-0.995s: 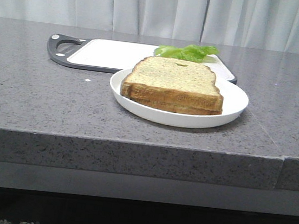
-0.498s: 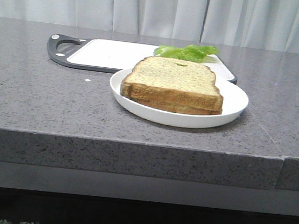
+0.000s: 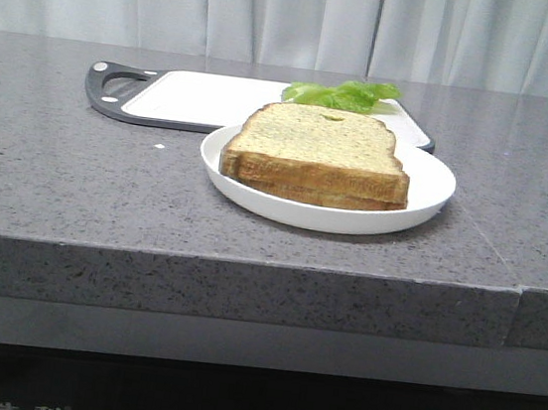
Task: Left arm grabs bread, right arm adds lettuce
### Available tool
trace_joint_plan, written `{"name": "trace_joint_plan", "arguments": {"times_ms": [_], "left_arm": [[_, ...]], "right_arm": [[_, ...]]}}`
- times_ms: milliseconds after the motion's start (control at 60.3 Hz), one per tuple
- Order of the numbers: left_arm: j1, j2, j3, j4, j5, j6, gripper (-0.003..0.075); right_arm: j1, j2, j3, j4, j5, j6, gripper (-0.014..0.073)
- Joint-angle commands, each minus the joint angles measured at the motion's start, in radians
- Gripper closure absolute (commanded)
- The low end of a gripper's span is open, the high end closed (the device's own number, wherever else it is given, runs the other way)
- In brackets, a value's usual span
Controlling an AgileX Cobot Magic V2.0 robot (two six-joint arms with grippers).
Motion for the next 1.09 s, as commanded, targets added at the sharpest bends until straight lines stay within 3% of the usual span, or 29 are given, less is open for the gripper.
{"name": "trace_joint_plan", "arguments": {"times_ms": [0, 133, 299, 481, 580, 647, 730, 846, 929, 1012, 1078], "left_arm": [[0.001, 0.024, -0.113, 0.027, -0.046, -0.009, 0.0741], [0.001, 0.167, -0.286, 0.089, 0.067, -0.009, 0.0741], [0.001, 0.402, -0.442, 0.089, 0.074, -0.009, 0.0741], [0.001, 0.506, -0.477, 0.081, 0.073, -0.009, 0.074], [0.001, 0.507, -0.477, 0.079, 0.073, -0.009, 0.0729], [0.001, 0.507, -0.477, 0.079, 0.073, -0.009, 0.0673], [0.001, 0.507, -0.477, 0.079, 0.073, -0.009, 0.0542], [0.001, 0.507, -0.477, 0.079, 0.073, -0.009, 0.0257], [0.001, 0.507, -0.477, 0.079, 0.066, -0.009, 0.011], [0.001, 0.509, -0.477, 0.065, 0.051, -0.009, 0.0084], [0.001, 0.509, -0.479, -0.087, 0.039, -0.009, 0.0084]], "right_arm": [[-0.006, -0.015, -0.101, -0.005, 0.012, -0.016, 0.0655], [-0.006, 0.053, -0.267, -0.055, 0.127, -0.019, 0.0655], [-0.006, 0.217, -0.452, -0.068, 0.17, -0.019, 0.0655], [-0.006, 0.307, -0.526, -0.068, 0.172, -0.019, 0.0652], [-0.006, 0.305, -0.526, -0.068, 0.168, -0.019, 0.059], [-0.006, 0.305, -0.526, -0.068, 0.169, -0.019, 0.0494], [-0.006, 0.305, -0.526, -0.068, 0.169, -0.019, 0.0325], [-0.006, 0.305, -0.525, -0.068, 0.168, -0.019, 0.0123], [-0.005, 0.305, -0.525, -0.068, 0.169, -0.019, 0.0086], [-0.005, 0.305, -0.525, -0.068, 0.169, -0.019, 0.0088], [-0.005, 0.305, -0.525, -0.067, 0.169, -0.019, 0.0088]]}}
